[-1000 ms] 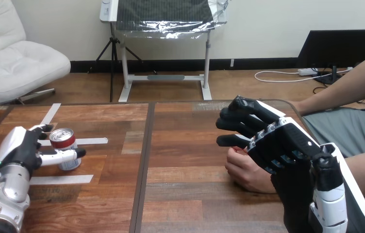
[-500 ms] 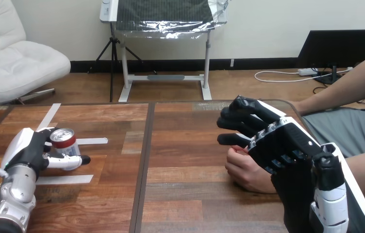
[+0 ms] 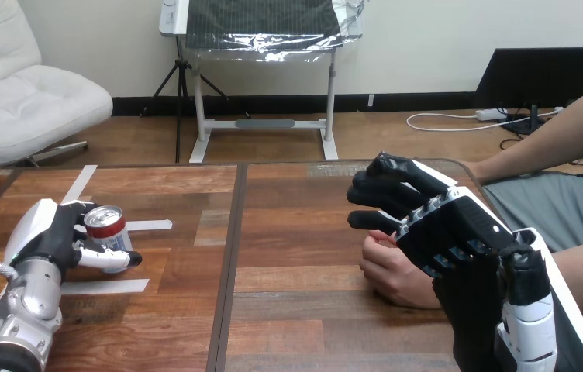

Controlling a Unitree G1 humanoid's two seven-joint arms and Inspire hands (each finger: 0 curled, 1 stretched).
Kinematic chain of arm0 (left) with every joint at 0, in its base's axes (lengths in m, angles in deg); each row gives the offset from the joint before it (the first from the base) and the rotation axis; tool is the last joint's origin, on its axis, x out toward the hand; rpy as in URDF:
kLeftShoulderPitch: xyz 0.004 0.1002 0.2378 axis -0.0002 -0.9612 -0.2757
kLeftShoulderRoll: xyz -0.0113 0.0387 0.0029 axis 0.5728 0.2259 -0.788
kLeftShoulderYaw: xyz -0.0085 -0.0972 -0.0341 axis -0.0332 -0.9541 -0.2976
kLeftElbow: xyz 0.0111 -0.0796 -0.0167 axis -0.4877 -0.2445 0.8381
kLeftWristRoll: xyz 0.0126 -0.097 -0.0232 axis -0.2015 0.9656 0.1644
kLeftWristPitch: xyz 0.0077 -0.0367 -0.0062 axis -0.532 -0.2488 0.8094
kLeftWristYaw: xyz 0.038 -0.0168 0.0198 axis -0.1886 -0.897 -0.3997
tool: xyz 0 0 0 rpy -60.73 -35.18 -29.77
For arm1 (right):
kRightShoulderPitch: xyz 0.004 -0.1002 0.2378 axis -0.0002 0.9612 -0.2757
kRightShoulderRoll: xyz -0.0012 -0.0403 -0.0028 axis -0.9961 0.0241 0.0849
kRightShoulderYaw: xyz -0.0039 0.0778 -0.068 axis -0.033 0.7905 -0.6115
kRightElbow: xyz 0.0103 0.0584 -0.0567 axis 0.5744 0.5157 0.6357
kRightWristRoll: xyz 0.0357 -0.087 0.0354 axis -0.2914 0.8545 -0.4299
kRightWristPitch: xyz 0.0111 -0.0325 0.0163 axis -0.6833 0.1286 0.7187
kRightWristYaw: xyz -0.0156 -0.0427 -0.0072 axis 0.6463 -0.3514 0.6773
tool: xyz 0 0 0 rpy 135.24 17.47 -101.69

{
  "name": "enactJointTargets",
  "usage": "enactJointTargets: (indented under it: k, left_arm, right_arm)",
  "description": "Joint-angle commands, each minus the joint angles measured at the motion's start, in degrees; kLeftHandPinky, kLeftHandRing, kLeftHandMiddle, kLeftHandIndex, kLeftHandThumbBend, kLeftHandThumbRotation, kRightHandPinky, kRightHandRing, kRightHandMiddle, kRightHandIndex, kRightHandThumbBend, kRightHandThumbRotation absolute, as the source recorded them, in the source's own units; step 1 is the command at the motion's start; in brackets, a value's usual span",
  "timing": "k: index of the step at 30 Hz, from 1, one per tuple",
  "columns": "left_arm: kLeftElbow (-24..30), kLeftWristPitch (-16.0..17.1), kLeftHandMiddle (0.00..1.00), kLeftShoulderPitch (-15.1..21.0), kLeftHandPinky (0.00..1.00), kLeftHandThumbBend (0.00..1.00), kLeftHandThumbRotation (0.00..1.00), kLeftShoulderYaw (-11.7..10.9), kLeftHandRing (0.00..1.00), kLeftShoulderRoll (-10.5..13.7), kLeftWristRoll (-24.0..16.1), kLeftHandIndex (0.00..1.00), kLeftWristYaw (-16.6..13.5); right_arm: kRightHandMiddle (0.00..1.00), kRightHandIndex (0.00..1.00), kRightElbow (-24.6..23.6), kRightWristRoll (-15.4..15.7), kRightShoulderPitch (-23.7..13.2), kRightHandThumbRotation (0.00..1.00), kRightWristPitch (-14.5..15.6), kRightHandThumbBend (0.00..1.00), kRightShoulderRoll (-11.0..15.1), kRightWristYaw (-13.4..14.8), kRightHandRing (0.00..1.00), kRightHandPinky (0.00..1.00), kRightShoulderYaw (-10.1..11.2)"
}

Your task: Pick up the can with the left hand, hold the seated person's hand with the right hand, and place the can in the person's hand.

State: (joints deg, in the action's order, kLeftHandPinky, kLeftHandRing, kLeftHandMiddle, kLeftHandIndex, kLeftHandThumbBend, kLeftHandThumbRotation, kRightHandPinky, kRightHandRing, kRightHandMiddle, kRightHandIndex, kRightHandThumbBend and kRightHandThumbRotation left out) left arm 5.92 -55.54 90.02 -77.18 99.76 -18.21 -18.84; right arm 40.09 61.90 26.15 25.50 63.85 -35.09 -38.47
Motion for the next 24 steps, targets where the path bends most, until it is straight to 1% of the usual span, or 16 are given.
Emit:
enactJointTargets:
  k: [1, 8, 14, 17, 20, 24]
  left_arm:
    - [0.36, 0.79, 0.75, 4.3, 0.59, 0.84, 0.05, 0.69, 0.7, -0.84, -0.6, 0.74, -2.14]
    - [0.16, 0.65, 0.7, 4.38, 0.53, 0.81, 0.01, 0.65, 0.63, -1.33, -0.32, 0.7, -3.74]
    - [0.11, 0.39, 0.67, 4.51, 0.5, 0.77, 0.0, 0.53, 0.6, -1.7, -0.2, 0.67, -5.2]
    - [0.01, 0.49, 0.64, 4.55, 0.48, 0.74, 0.0, 0.47, 0.58, -1.88, -0.19, 0.65, -6.22]
    - [-0.02, 0.47, 0.63, 4.58, 0.47, 0.73, 0.0, 0.41, 0.57, -1.93, -0.13, 0.63, -6.57]
    - [-0.03, 1.32, 0.59, 4.45, 0.45, 0.69, 0.0, 0.41, 0.53, -1.96, -0.25, 0.6, -7.92]
  right_arm:
    - [0.81, 0.81, -2.96, -1.02, -1.69, 0.95, -0.41, 0.68, 0.08, -0.06, 0.82, 0.77, 0.48]
    - [0.81, 0.8, -3.01, -0.46, -1.66, 0.95, -0.77, 0.67, -0.22, 0.23, 0.81, 0.76, 0.53]
    - [0.81, 0.8, -2.77, -0.03, -1.79, 0.95, -1.52, 0.66, -0.65, 0.35, 0.8, 0.74, 0.58]
    - [0.8, 0.8, -2.98, 0.07, -1.57, 0.96, -1.34, 0.66, -0.71, 0.58, 0.8, 0.73, 0.61]
    - [0.81, 0.8, -3.16, -0.03, -1.44, 0.96, -1.16, 0.66, -0.69, 0.65, 0.8, 0.73, 0.53]
    - [0.81, 0.8, -3.36, 0.22, -1.27, 0.96, -1.19, 0.66, -0.71, 0.84, 0.8, 0.73, 0.61]
